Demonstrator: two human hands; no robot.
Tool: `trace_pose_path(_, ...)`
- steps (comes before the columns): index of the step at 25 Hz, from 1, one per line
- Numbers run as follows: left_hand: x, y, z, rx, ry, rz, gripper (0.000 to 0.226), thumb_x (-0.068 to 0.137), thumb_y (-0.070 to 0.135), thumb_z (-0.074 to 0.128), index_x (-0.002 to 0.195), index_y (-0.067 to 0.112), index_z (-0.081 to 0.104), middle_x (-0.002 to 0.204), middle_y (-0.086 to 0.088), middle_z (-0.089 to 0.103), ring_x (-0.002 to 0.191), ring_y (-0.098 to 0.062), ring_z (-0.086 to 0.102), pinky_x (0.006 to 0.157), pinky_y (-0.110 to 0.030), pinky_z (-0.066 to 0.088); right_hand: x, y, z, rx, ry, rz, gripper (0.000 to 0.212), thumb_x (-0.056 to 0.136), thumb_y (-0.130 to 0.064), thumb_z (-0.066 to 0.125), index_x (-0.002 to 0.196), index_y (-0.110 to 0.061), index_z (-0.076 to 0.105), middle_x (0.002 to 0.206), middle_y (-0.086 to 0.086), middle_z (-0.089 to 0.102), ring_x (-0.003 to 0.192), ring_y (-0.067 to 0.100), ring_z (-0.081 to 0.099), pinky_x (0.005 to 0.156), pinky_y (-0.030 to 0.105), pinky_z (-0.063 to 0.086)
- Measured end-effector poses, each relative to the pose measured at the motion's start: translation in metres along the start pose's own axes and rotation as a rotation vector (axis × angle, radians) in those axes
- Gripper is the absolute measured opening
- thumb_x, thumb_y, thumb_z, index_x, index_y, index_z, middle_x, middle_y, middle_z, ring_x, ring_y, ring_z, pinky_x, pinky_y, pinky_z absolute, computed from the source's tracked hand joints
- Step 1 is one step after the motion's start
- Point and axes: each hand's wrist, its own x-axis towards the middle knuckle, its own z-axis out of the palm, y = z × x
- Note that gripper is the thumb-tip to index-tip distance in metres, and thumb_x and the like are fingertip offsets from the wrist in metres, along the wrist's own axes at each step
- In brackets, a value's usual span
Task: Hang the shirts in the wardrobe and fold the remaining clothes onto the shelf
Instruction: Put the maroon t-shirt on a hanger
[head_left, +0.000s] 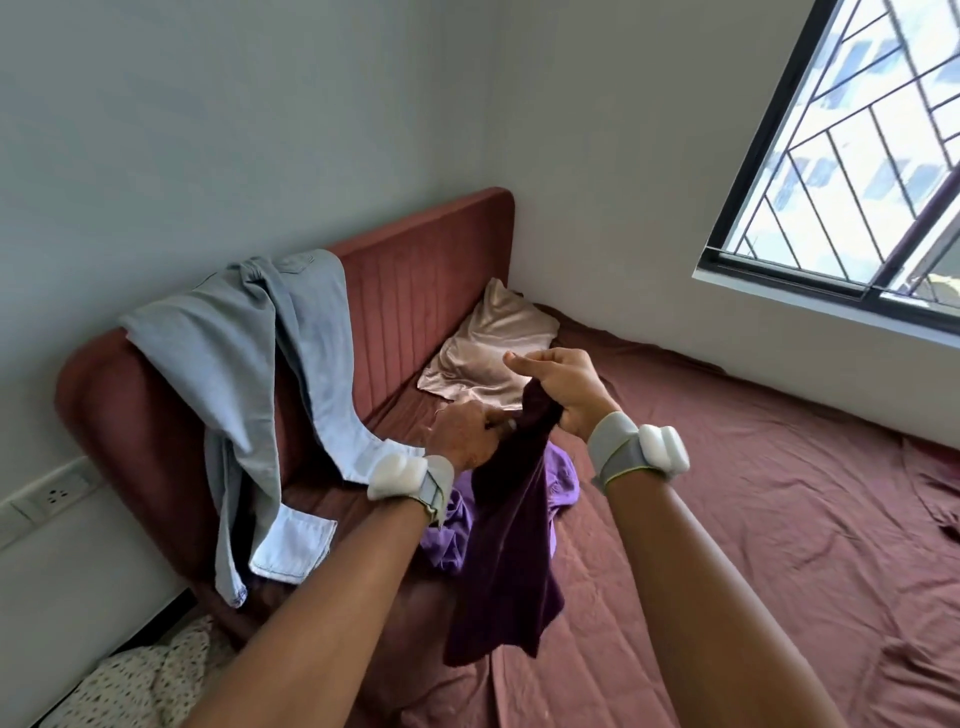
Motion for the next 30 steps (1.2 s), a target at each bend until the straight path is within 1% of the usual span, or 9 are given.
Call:
trace_pose_path(3, 0.010, 0.004, -0.029, -0.323, 0.100, 0.020, 0.014, 0.087, 0.018, 0.064, 0.083, 0.014, 0.077, 0.091, -0.006, 0.073, 0.088, -0.019, 0.067, 0.084, -0.034, 0.052, -0.007, 0.004, -0.026, -0.152, -0.001, -0.056, 0.050, 0.064, -0.027, 0.089, 0.096, 0.003, 0.064, 0.078, 0.011, 0.056, 0.066, 0.020, 0.049, 0.062, 0.032, 0.043)
trace_pose_path(8, -0.004, 0.053, -0.025, -0.331, -0.432, 0.152, 0.042, 0.067, 0.033, 0.083, 0.102, 0.020, 0.065, 0.099, -0.002, 0.069, 0.084, -0.013, 0.063, 0.083, -0.033, 0.054, -0.012, -0.004, -0.040, 0.069, 0.123, -0.045, 0.045, 0.074, -0.022, 0.083, 0.097, 0.012, 0.064, 0.079, 0.015, 0.054, 0.064, 0.024, 0.050, 0.061, 0.035, 0.049)
trace_pose_path(11, -0.012, 0.072, -0.002, -0.101, -0.303, 0.224, 0.024, 0.079, 0.029, 0.073, 0.094, 0.012, 0.066, 0.093, -0.005, 0.068, 0.086, -0.019, 0.062, 0.081, -0.034, 0.049, -0.021, -0.009, -0.049, 0.078, 0.201, -0.064, 0.035, 0.077, -0.020, 0.081, 0.091, 0.009, 0.066, 0.062, 0.006, 0.050, 0.049, 0.014, 0.045, 0.053, 0.027, 0.046)
trace_pose_path(14, -0.004, 0.078, 0.000, -0.294, -0.197, 0.097, 0.021, 0.084, 0.018, 0.067, 0.072, 0.001, 0.065, 0.068, -0.010, 0.062, 0.063, -0.018, 0.056, 0.067, -0.041, 0.052, -0.030, -0.011, -0.067, 0.170, 0.214, -0.057, 0.020, 0.083, -0.017, 0.075, 0.081, 0.000, 0.065, 0.052, 0.001, 0.053, 0.039, 0.007, 0.049, 0.044, 0.021, 0.046)
trace_pose_path(19, 0.048, 0.103, -0.005, -0.694, 0.043, -0.308, 0.027, 0.079, 0.035, 0.060, 0.080, 0.011, 0.071, 0.084, -0.017, 0.071, 0.085, -0.033, 0.069, 0.082, -0.050, 0.056, -0.031, 0.012, -0.101, 0.233, -0.088, -0.088, 0.030, 0.087, -0.026, 0.068, 0.113, -0.012, 0.061, 0.092, 0.004, 0.064, 0.071, 0.014, 0.062, 0.066, 0.027, 0.051)
trace_pose_path(22, 0.081, 0.118, -0.007, -0.786, 0.089, -0.248, 0.025, 0.094, 0.033, 0.047, 0.097, 0.018, 0.067, 0.110, -0.013, 0.067, 0.105, -0.030, 0.063, 0.098, -0.036, 0.048, -0.023, 0.053, -0.109, -0.310, -0.155, -0.127, 0.060, 0.073, -0.005, 0.080, 0.123, -0.024, 0.054, 0.107, 0.000, 0.068, 0.096, 0.015, 0.066, 0.086, 0.032, 0.055)
trace_pose_path(25, 0.101, 0.115, -0.024, -0.552, 0.105, -0.018, 0.046, 0.074, 0.078, 0.046, 0.081, 0.036, 0.064, 0.092, 0.007, 0.067, 0.089, -0.014, 0.062, 0.093, -0.030, 0.046, -0.006, 0.073, -0.125, -0.654, 0.041, -0.154, 0.018, 0.075, -0.007, 0.071, 0.088, -0.019, 0.067, 0.074, -0.005, 0.061, 0.074, 0.013, 0.056, 0.066, 0.027, 0.048)
trace_pose_path(27, 0.096, 0.114, -0.041, -0.451, -0.047, 0.176, 0.049, 0.060, 0.078, 0.060, 0.078, 0.033, 0.064, 0.075, 0.017, 0.063, 0.075, -0.006, 0.060, 0.079, -0.029, 0.048, 0.005, 0.066, -0.144, -0.632, 0.122, -0.142, 0.008, 0.076, -0.014, 0.075, 0.079, -0.013, 0.069, 0.064, -0.006, 0.056, 0.065, 0.011, 0.051, 0.052, 0.021, 0.040)
trace_pose_path(30, 0.084, 0.103, -0.064, 0.300, -0.214, 0.383, 0.080, 0.046, 0.076, 0.065, 0.119, 0.050, 0.049, 0.108, 0.014, 0.065, 0.100, -0.014, 0.063, 0.086, -0.035, 0.050, 0.014, 0.037, -0.163, -0.674, 0.267, -0.287, 0.018, 0.073, -0.012, 0.078, 0.075, -0.016, 0.061, 0.068, -0.002, 0.059, 0.067, 0.014, 0.052, 0.054, 0.020, 0.034)
